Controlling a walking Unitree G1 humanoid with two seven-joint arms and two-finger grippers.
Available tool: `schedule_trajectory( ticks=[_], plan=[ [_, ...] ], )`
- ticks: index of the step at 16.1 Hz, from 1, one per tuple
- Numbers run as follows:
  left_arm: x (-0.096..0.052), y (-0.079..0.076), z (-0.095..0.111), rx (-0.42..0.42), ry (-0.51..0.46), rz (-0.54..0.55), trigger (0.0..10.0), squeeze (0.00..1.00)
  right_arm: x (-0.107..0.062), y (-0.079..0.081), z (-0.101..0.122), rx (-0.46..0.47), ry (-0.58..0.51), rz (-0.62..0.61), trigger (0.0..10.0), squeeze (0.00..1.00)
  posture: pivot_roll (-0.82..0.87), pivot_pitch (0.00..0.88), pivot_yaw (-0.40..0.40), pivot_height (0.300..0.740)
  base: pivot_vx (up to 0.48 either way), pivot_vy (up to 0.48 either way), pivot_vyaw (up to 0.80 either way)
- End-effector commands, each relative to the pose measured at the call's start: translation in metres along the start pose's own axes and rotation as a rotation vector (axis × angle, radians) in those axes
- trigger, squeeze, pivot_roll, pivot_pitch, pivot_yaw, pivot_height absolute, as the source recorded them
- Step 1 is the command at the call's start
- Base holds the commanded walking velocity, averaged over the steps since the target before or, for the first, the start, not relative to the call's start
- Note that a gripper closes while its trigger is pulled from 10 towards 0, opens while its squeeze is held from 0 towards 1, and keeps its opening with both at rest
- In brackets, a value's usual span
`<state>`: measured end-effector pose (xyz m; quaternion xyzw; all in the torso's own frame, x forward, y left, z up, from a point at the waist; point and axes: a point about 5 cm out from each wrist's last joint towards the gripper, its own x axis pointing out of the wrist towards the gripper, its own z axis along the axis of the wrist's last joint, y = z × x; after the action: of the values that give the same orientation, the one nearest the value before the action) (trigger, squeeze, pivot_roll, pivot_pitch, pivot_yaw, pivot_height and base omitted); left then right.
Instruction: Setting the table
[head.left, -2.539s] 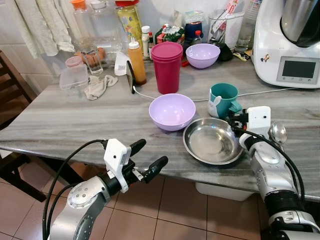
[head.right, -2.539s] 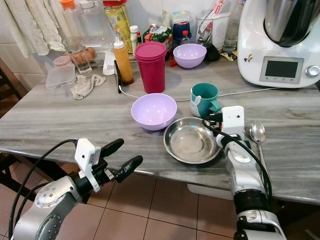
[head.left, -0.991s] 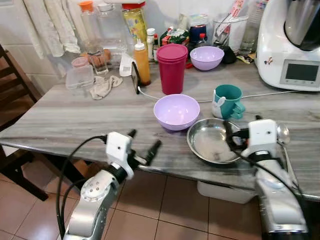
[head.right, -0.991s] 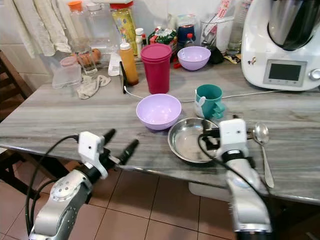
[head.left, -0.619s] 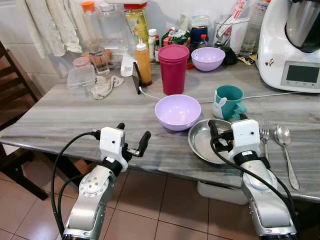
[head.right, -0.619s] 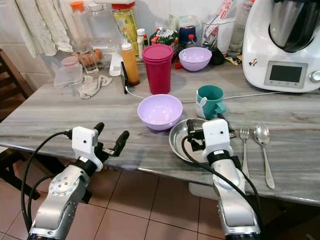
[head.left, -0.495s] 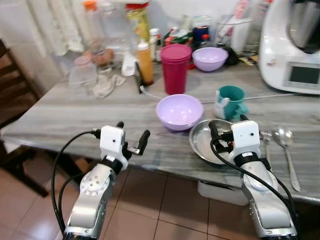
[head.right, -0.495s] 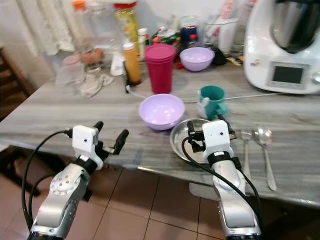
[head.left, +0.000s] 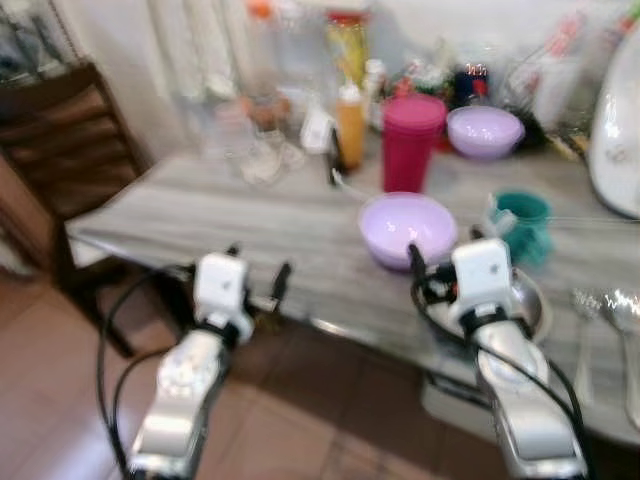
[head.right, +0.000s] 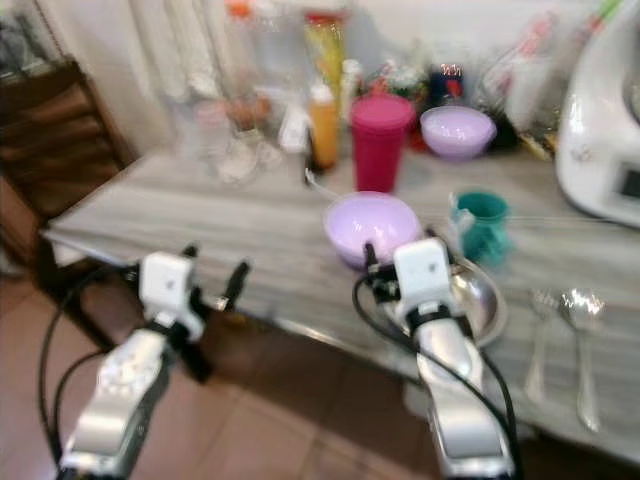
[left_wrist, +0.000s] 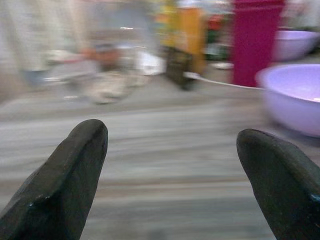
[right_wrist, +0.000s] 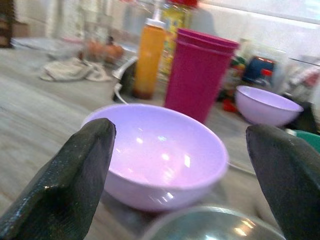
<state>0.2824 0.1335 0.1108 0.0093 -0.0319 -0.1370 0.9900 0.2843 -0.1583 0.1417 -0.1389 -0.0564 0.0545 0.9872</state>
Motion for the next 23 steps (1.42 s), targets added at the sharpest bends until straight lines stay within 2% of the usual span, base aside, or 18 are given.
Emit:
schedule_trajectory(
  ticks=[1, 8, 10, 17, 23],
  plan=[
    [0.002, 0.003, 0.001, 0.034, -0.007, 0.036, 10.0, 0.00, 0.000, -0.005, 0.005, -0.014, -0.012, -0.010, 10.0, 0.00, -0.27, 0.000, 0.088, 0.740, 0.000, 0.000, 0.80],
    [0.002, 0.024, 0.000, 0.127, -0.005, 0.207, 10.0, 0.00, 0.000, 0.002, 0.008, -0.031, -0.027, 0.029, 10.0, 0.00, -0.27, 0.000, 0.085, 0.740, 0.000, 0.000, 0.80],
    [0.001, 0.028, -0.002, 0.123, 0.010, 0.243, 10.0, 0.00, 0.000, 0.004, 0.009, -0.033, -0.031, 0.040, 10.0, 0.00, -0.27, 0.000, 0.085, 0.740, 0.000, 0.000, 0.80],
    [-0.004, 0.038, -0.018, 0.124, 0.071, 0.324, 10.0, 0.00, 0.001, 0.018, 0.009, -0.013, -0.034, 0.097, 10.0, 0.00, -0.26, 0.000, 0.084, 0.740, 0.000, 0.000, 0.80],
    [-0.014, 0.045, -0.048, 0.155, 0.197, 0.367, 10.0, 0.00, 0.001, 0.034, -0.001, 0.033, -0.001, 0.142, 10.0, 0.00, -0.26, 0.000, 0.087, 0.740, 0.000, 0.000, 0.80]
  ],
)
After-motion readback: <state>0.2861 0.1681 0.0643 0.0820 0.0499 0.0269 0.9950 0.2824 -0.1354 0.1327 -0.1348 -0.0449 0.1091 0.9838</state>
